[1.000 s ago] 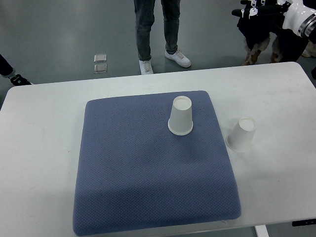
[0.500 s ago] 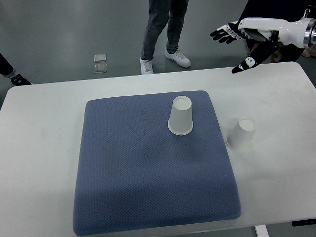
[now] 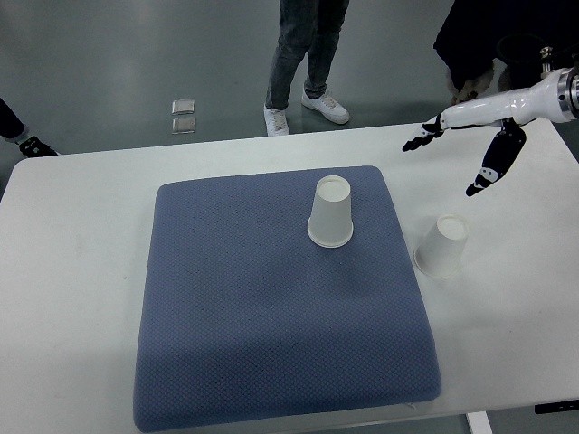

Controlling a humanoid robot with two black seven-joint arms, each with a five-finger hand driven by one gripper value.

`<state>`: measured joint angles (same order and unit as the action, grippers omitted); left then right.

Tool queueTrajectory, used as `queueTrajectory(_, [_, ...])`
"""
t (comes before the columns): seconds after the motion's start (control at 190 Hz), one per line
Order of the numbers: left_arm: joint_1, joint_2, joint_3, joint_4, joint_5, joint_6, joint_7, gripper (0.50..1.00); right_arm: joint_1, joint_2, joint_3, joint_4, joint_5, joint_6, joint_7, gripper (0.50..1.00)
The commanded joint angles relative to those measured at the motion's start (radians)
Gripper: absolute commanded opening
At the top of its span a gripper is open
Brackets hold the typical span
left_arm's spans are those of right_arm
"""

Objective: Stack paper cups
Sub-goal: 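Swing the right hand up and over toward the loose white cup, then lower the right hand around the loose cup and close fingers on it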

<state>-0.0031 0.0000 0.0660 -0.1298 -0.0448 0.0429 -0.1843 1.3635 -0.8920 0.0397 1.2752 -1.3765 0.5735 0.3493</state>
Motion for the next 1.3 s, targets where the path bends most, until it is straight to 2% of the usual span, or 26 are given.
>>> queueTrajectory(0.0, [0.0,0.0,0.0,0.001,0.0,0.0,0.0,1.0,-0.006,0.01,-0.024,0.003,-0.042,-0.017,-0.001,0.911])
queueTrajectory(0.089, [0.0,0.0,0.0,-0.001,-0.001,0.0,0.0,1.0,-0.017,0.016,-0.037,0.003,-0.062,-0.055,-0.001,0.909])
queueTrajectory(0.237, [0.0,0.0,0.0,-0.001,-0.001,0.0,0.0,1.0,-0.066,0.031,-0.069,-0.011,-0.09,-0.069,-0.001,0.909])
queueTrajectory(0.389, [0.0,0.0,0.0,0.001,-0.001,0.0,0.0,1.0,-0.139,0.048,-0.069,-0.023,-0.127,-0.115,0.0,0.909])
queueTrajectory(0.668, [0.0,0.0,0.0,-0.001,0.0,0.0,0.0,1.0,-0.167,0.056,-0.07,-0.069,-0.156,-0.19,0.0,0.903])
queueTrajectory(1.295, [0.0,0.0,0.0,-0.001,0.0,0.0,0.0,1.0,-0.251,0.116,-0.075,-0.105,-0.199,-0.264,-0.001,0.901])
